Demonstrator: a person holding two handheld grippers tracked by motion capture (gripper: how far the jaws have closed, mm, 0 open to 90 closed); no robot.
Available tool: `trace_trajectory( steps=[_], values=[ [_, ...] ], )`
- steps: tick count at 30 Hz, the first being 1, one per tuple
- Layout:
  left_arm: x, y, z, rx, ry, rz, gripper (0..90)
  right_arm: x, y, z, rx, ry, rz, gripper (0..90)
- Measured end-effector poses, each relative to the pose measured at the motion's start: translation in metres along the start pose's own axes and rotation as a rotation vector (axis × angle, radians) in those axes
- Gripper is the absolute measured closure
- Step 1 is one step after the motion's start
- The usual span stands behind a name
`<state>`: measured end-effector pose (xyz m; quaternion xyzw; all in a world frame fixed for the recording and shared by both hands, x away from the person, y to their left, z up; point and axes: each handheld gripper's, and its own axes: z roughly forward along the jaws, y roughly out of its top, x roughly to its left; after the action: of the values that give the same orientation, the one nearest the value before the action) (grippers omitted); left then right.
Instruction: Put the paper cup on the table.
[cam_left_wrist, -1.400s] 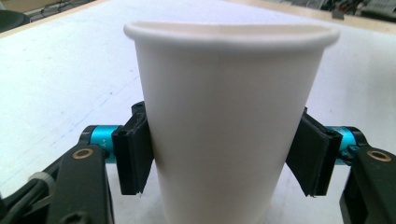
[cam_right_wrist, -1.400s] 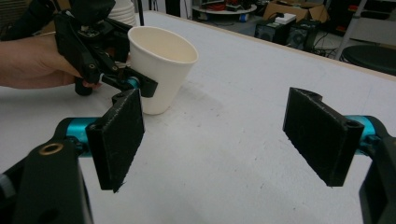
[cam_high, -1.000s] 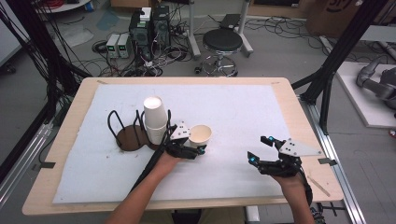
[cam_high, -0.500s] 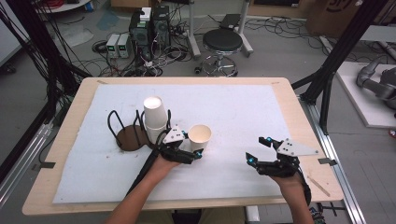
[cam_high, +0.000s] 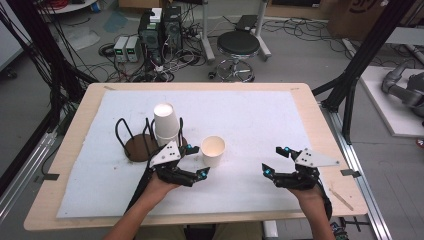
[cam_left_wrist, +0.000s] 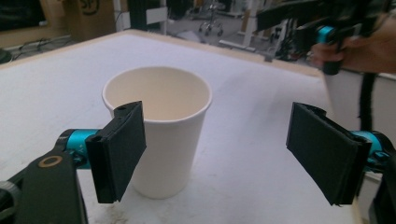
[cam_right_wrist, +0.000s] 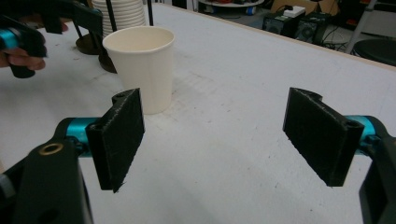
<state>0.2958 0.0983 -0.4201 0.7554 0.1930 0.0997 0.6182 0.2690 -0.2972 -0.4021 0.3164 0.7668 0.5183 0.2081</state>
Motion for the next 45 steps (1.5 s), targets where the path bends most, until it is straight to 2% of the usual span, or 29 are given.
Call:
trace_trajectory(
  steps=[8, 10, 13, 16, 21, 30, 37, 45],
  values=[
    [-0.008, 0.009, -0.02, -0.035, -0.001, 0.018, 20.4, 0.002, 0.001, 0.002, 0.004, 0.005, -0.003, 21.0],
    [-0.011, 0.008, -0.028, -0.037, -0.006, 0.023, 20.4, 0.002, 0.001, 0.002, 0.005, 0.003, -0.001, 21.0],
    [-0.013, 0.007, -0.043, -0.054, 0.011, 0.028, 20.4, 0.001, 0.0, 0.002, 0.009, 0.0, -0.003, 21.0],
    [-0.011, 0.005, -0.062, -0.071, 0.058, 0.034, 20.4, 0.001, 0.0, 0.003, 0.011, -0.013, -0.004, 21.0],
    [-0.002, -0.002, -0.092, -0.099, 0.173, 0.021, 19.4, 0.001, -0.001, 0.002, 0.008, -0.021, -0.003, 21.0],
    [0.012, -0.016, -0.133, -0.164, 0.33, -0.008, 17.6, -0.001, -0.002, 0.0, 0.01, -0.041, 0.0, 21.1],
    [0.02, -0.016, -0.154, -0.197, 0.391, -0.019, 17.7, 0.0, -0.002, -0.005, 0.009, -0.061, -0.004, 21.0],
    [0.023, -0.022, -0.159, -0.199, 0.411, -0.032, 17.9, 0.003, -0.005, -0.006, 0.016, -0.067, -0.004, 21.0]
  ],
)
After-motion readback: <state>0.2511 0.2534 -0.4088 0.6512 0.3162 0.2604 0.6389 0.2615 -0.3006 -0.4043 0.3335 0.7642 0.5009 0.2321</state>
